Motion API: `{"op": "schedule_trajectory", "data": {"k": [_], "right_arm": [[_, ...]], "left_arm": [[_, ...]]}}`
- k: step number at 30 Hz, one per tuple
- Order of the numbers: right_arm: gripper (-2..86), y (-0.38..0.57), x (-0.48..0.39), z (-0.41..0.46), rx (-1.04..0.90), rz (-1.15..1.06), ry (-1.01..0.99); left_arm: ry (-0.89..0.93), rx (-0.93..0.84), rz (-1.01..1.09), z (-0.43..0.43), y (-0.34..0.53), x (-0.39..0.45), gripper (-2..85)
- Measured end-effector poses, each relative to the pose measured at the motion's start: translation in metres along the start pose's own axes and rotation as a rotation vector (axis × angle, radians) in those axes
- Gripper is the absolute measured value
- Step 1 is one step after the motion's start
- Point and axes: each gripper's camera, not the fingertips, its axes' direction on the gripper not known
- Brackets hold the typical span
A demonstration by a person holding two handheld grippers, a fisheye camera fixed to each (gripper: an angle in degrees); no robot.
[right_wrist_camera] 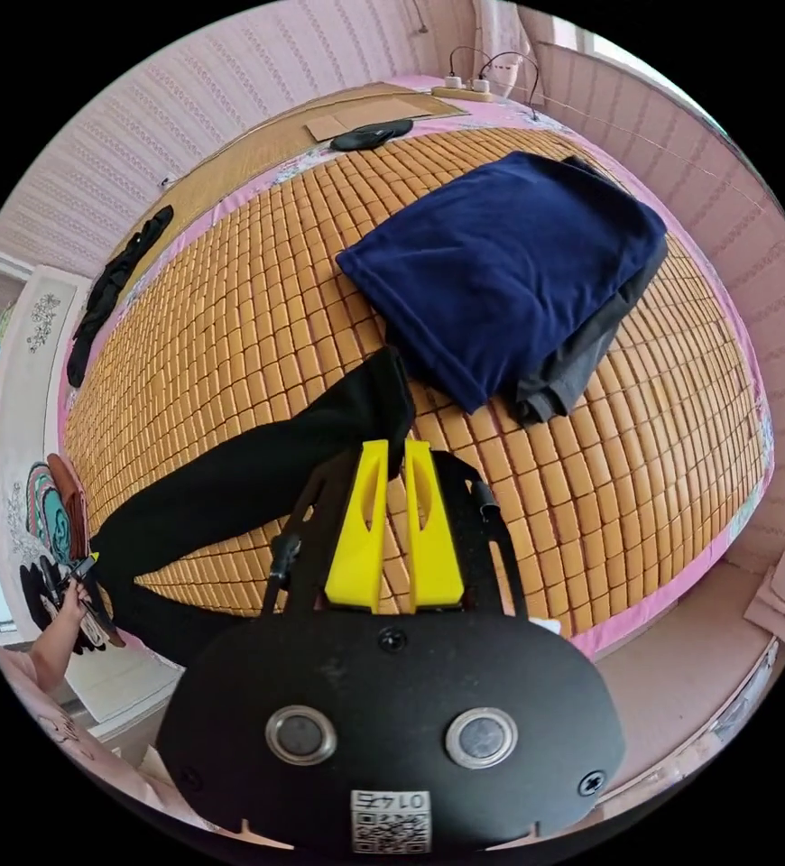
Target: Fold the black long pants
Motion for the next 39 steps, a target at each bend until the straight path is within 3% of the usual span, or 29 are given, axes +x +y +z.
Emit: {"op": "schedule_trajectory", "data": {"k": [2, 5, 8, 11, 16, 21, 26, 29, 32, 39], "right_arm": [[6.4, 0.001, 0.008, 0.016, -0.119, 0.06, 0.023], [8.2, 0.0, 0.004, 0.003, 0.006, 0.138, -0.002], [8.3, -0.015, -0.025, 0.0, 0.097, 0.071, -0.042], [5.8, -0.035, -0.058, 0.034, -0.033, -0.004, 0.028], [1.1, -0.051, -0.099, 0.044, -0.012, -0.067, 0.161], [3.6, -0.056, -0.124, 0.053, -0.017, -0.057, 0.162], [6.2, -0.035, -0.158, 0.039, 0.06, -0.077, 0.173], [6.4, -0.016, -0.213, 0.042, 0.051, -0.224, 0.172], [6.5, 0.006, -0.307, 0.068, -0.02, -0.516, 0.106], [8.2, 0.088, -0.59, 0.154, -0.209, -1.246, -0.196]], "left_arm": [[-0.011, -0.001, 0.012, -0.001, 0.003, 0.001, 3.4], [-0.019, -0.01, 0.026, -0.005, 0.008, 0.002, 3.3], [-0.025, -0.018, 0.035, -0.009, 0.014, 0.001, 3.3], [-0.039, -0.003, 0.014, -0.015, 0.022, 0.0, 3.0], [-0.074, 0.066, 0.004, -0.033, 0.037, -0.001, 3.3], [-0.073, 0.024, -0.027, -0.029, 0.05, -0.008, 5.3], [-0.007, 0.133, -0.1, -0.077, 0.107, -0.033, 6.1], [-0.024, 0.199, -0.139, -0.112, 0.166, -0.049, 6.1], [-0.053, 0.216, -0.236, -0.128, 0.233, -0.07, 6.1], [0.0, 0.167, -0.355, -0.106, 0.341, -0.099, 8.3]]}}
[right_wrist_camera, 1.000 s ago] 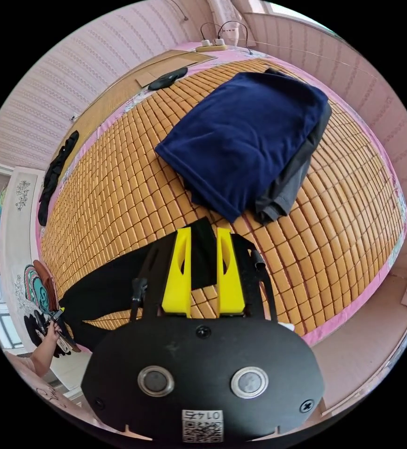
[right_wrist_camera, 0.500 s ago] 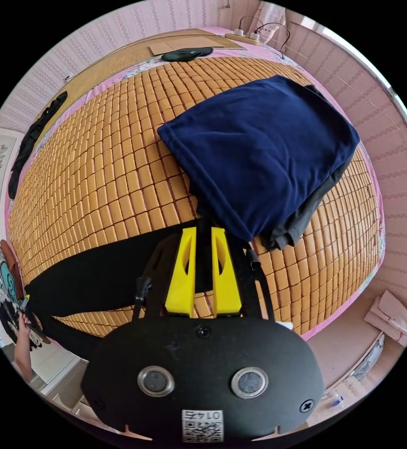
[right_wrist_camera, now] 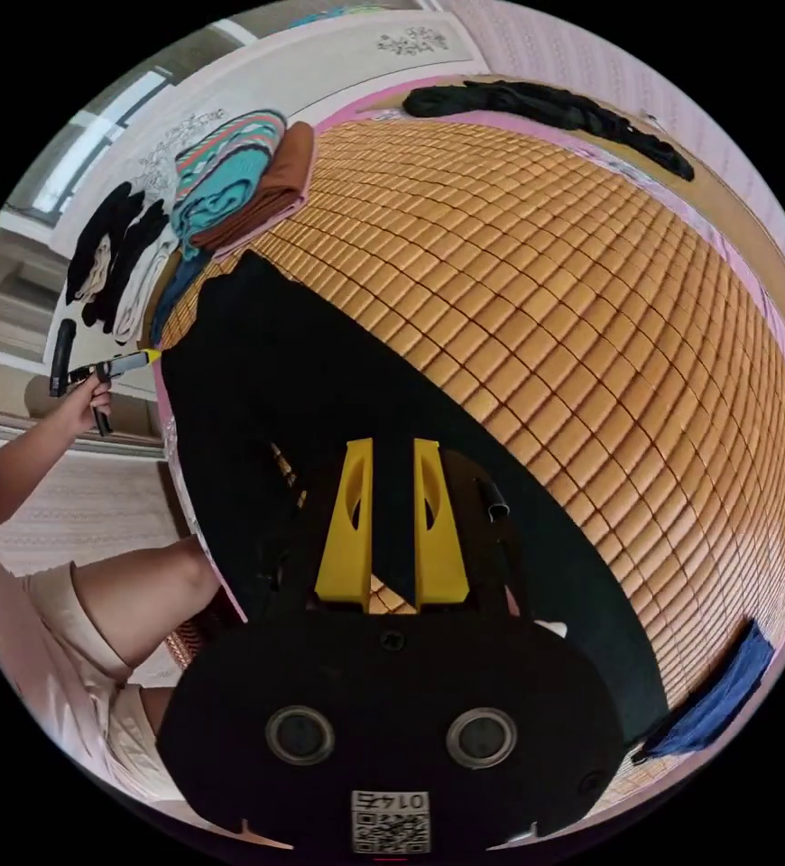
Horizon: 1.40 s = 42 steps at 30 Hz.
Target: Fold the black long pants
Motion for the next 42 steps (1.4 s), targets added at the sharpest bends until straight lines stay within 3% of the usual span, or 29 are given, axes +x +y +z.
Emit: {"op": "schedule_trajectory", "data": {"k": [4, 10, 12, 13, 16, 24, 30, 35, 42], "right_arm": [[10.2, -0.116, -0.07, 0.033, 0.059, -0.202, -0.046], [10.1, -0.219, -0.123, 0.098, -0.009, -0.24, -0.024], [5.5, -0.229, -0.129, 0.121, -0.083, -0.236, 0.036], [2.7, -0.228, -0.133, 0.118, -0.021, -0.27, 0.063], [0.6, -0.233, -0.14, 0.121, -0.083, -0.323, 0.046], [5.4, -0.218, -0.135, 0.144, -0.087, -0.306, 0.046], [8.3, -0.096, -0.06, 0.071, 0.223, -0.045, -0.143], [5.6, 0.09, 0.028, 0.05, 0.273, 0.354, -0.366], [6.4, 0.412, 0.058, 0.029, 0.371, 1.099, -0.289]], "left_arm": [[-0.039, 0.018, -0.041, 0.011, 0.019, -0.023, 8.7], [0.019, 0.105, -0.169, 0.015, 0.052, -0.064, 4.9], [0.079, 0.131, -0.205, 0.013, 0.064, -0.079, 1.7], [0.106, 0.126, -0.231, 0.01, 0.068, -0.088, 0.6], [0.075, 0.122, -0.226, -0.002, 0.077, -0.096, -0.6], [0.088, 0.104, -0.209, -0.002, 0.082, -0.122, 1.6], [0.059, 0.117, -0.256, -0.029, 0.1, -0.146, 5.3], [0.087, 0.14, -0.242, -0.044, 0.106, -0.149, 6.3], [0.045, 0.081, -0.226, -0.033, 0.065, -0.139, 11.0]]}}
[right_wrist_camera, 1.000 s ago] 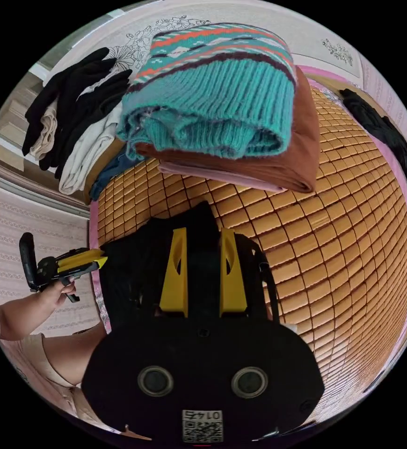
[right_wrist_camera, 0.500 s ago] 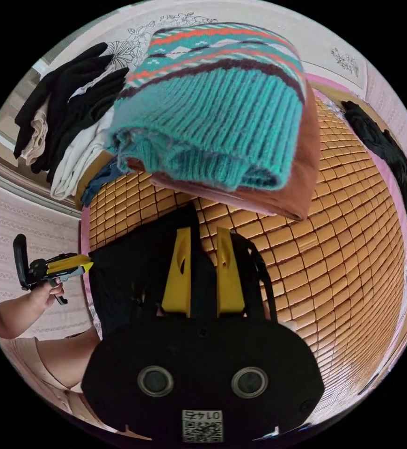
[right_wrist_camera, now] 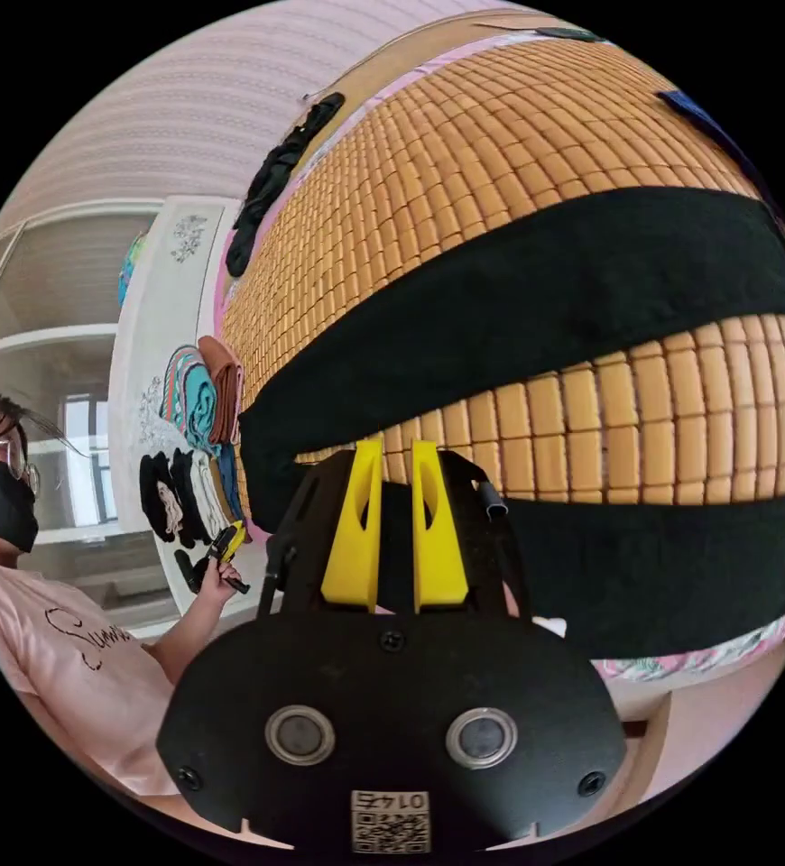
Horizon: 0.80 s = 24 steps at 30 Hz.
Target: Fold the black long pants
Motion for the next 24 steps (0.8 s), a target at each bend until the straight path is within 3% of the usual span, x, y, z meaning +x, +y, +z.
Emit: {"op": "schedule_trajectory", "data": {"k": [5, 13, 17, 24], "right_arm": [[9.5, 0.083, 0.11, -0.063, 0.134, 0.341, 0.141], [12.3, 0.176, 0.224, -0.13, 0.485, 0.675, 0.082], [12.0, 0.193, 0.257, -0.151, 0.61, 0.733, 0.045], [1.7, 0.199, 0.289, -0.178, 0.536, 0.685, 0.081]], "left_arm": [[-0.061, -0.086, -0.058, 0.032, -0.024, 0.003, 12.2], [-0.066, -0.192, -0.042, 0.046, -0.053, 0.021, 9.5], [-0.106, -0.218, 0.003, 0.058, -0.072, 0.041, 10.1], [-0.153, -0.246, 0.065, 0.073, -0.095, 0.06, 7.2]]}}
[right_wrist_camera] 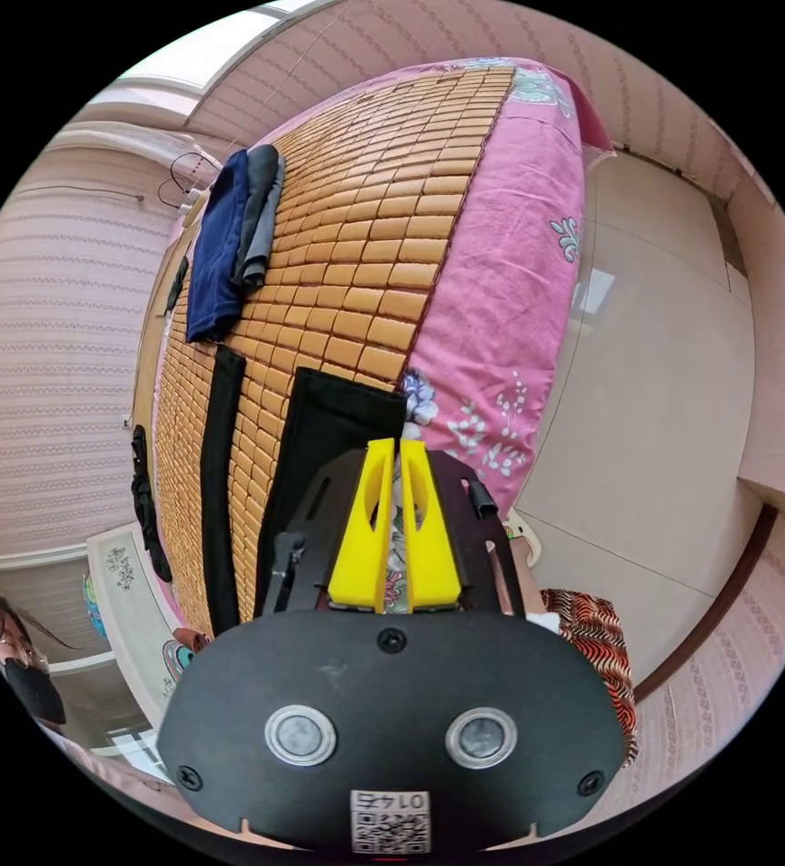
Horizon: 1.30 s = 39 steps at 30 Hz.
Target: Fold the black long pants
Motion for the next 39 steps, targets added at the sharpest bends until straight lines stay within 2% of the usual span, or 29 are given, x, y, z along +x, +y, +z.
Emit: {"op": "schedule_trajectory", "data": {"k": [2, 5, 9, 13, 19, 23, 26, 32, 35, 39], "right_arm": [[0.8, -0.004, 0.001, -0.01, -0.006, -0.024, -0.009], [0.2, -0.014, -0.004, -0.035, 0.013, -0.072, -0.014], [-0.2, -0.049, -0.035, -0.058, -0.009, -0.209, 0.001], [-0.3, -0.085, -0.087, -0.054, -0.074, -0.363, 0.053], [-0.3, -0.138, -0.149, -0.022, -0.128, -0.378, 0.088], [0.7, -0.163, -0.172, 0.004, -0.143, -0.311, 0.048], [5.6, -0.164, -0.19, 0.013, -0.142, -0.339, 0.101], [7.7, -0.132, -0.209, 0.002, -0.131, -0.5, 0.175], [8.7, -0.117, -0.208, 0.012, -0.147, -0.486, 0.256], [12.5, -0.105, -0.209, 0.03, -0.1, -0.42, 0.314]], "left_arm": [[0.002, -0.02, 0.029, 0.0, -0.01, 0.008, 3.5], [-0.052, -0.046, 0.123, -0.004, -0.025, 0.025, 2.4], [0.088, 0.046, 0.136, -0.041, -0.047, 0.03, 1.6], [0.178, 0.102, 0.257, -0.077, -0.079, 0.064, 1.5], [0.296, 0.161, 0.307, -0.097, -0.146, 0.112, 2.4], [0.364, 0.177, 0.232, -0.082, -0.183, 0.135, 4.1], [0.297, 0.177, 0.17, -0.07, -0.19, 0.15, 5.9], [0.192, 0.309, 0.198, -0.098, -0.157, 0.173, 6.3], [0.148, 0.24, 0.271, -0.087, -0.146, 0.205, 7.1], [0.024, 0.078, 0.259, -0.034, -0.151, 0.247, 9.9]]}}
